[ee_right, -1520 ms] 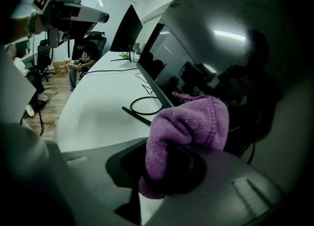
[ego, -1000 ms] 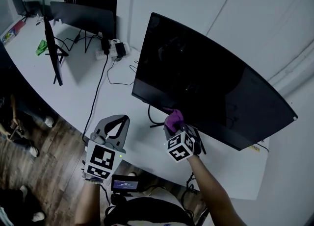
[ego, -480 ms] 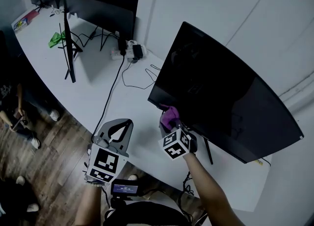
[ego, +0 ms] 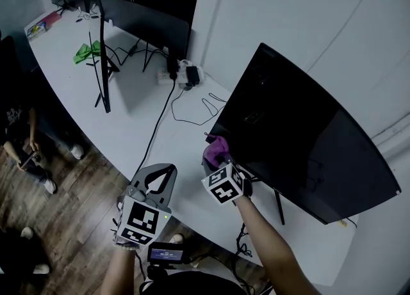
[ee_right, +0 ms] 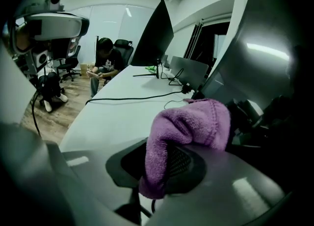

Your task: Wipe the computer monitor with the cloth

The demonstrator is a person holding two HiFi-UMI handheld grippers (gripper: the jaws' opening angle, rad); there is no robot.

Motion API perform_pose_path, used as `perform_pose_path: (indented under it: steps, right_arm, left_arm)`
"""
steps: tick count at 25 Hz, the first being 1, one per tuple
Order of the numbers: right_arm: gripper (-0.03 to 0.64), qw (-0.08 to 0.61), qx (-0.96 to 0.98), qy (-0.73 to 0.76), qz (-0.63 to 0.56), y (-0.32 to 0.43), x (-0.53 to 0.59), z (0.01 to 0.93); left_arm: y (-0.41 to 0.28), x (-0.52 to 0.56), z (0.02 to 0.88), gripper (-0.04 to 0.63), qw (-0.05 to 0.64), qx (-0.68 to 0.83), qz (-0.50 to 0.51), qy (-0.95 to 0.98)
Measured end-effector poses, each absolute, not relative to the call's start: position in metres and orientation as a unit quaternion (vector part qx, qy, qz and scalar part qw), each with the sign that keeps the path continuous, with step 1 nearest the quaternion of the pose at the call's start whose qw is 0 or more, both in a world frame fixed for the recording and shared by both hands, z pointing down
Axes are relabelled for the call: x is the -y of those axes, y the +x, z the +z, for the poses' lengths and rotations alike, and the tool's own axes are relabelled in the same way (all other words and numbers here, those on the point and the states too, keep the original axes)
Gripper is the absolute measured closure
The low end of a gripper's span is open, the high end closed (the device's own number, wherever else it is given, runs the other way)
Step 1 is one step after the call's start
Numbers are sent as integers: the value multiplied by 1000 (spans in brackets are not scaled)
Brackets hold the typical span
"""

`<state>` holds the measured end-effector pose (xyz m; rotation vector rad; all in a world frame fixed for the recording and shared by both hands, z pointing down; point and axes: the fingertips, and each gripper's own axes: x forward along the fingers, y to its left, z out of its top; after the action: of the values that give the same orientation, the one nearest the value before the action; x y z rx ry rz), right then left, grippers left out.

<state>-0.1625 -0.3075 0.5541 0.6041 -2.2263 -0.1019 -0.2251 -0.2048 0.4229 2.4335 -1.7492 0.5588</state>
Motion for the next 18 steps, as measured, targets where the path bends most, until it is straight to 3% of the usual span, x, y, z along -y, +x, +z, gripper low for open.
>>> perform_pose_path:
  steps: [18]
  right_arm:
    - [540, 342, 908, 243, 8, -236, 330, 529]
  left_arm:
    - [-252, 191, 420, 589, 45, 586, 190, 786]
